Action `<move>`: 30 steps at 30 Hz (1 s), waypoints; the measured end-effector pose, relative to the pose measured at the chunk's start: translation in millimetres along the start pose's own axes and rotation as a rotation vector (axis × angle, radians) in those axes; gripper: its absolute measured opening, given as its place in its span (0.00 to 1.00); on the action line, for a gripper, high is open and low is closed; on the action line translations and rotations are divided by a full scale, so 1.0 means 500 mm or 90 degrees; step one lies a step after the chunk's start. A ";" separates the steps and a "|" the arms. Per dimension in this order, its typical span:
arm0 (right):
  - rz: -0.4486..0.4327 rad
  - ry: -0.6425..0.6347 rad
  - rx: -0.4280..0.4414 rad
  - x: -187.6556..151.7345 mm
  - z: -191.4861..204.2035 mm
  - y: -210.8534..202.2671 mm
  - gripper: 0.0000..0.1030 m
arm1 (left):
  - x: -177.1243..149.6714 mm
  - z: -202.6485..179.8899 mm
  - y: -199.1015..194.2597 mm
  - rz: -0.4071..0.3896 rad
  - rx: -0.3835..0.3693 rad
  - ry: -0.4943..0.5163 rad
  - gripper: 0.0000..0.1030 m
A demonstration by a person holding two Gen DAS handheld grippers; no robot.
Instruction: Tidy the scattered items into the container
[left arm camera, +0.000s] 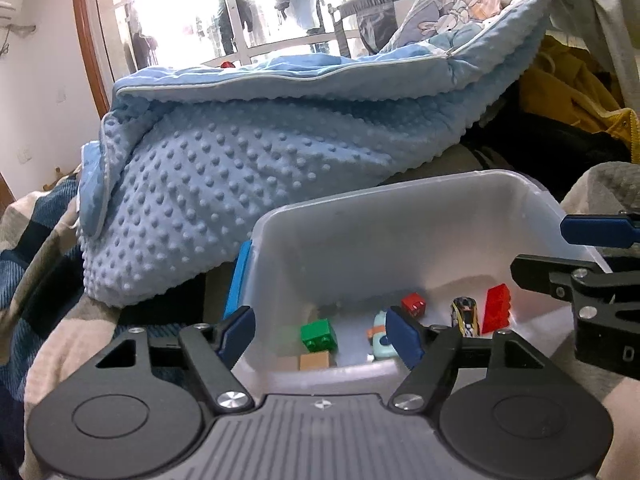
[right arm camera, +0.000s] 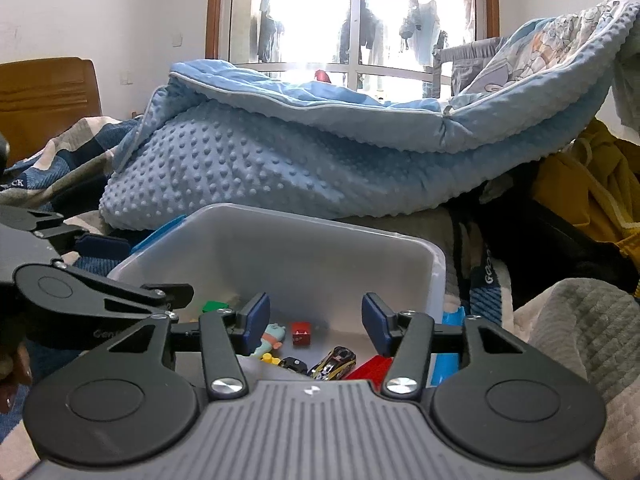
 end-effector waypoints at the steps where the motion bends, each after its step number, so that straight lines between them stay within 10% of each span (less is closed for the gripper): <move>1: -0.001 -0.001 -0.002 -0.001 0.002 -0.005 0.59 | -0.004 -0.001 -0.006 0.001 0.000 -0.002 0.74; 15: -0.004 -0.021 -0.031 0.011 0.020 -0.062 0.86 | -0.005 0.000 -0.085 -0.020 0.005 -0.028 0.75; 22: 0.009 -0.028 -0.048 0.016 0.015 -0.079 0.88 | 0.002 -0.044 -0.114 -0.033 0.090 0.075 0.77; 30: 0.056 -0.015 -0.048 0.031 -0.011 -0.063 0.89 | 0.020 -0.038 -0.085 0.028 0.015 0.025 0.77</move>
Point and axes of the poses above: each gripper's, at about its wrist camera, not at the fingertips, and y roughly the way its jaws point, z to its left, x to its top, the point moved 3 cm from there along y, roughly the way its jaws point, and after that the axes turned 7 degrees about -x, right-handed, at the moved point
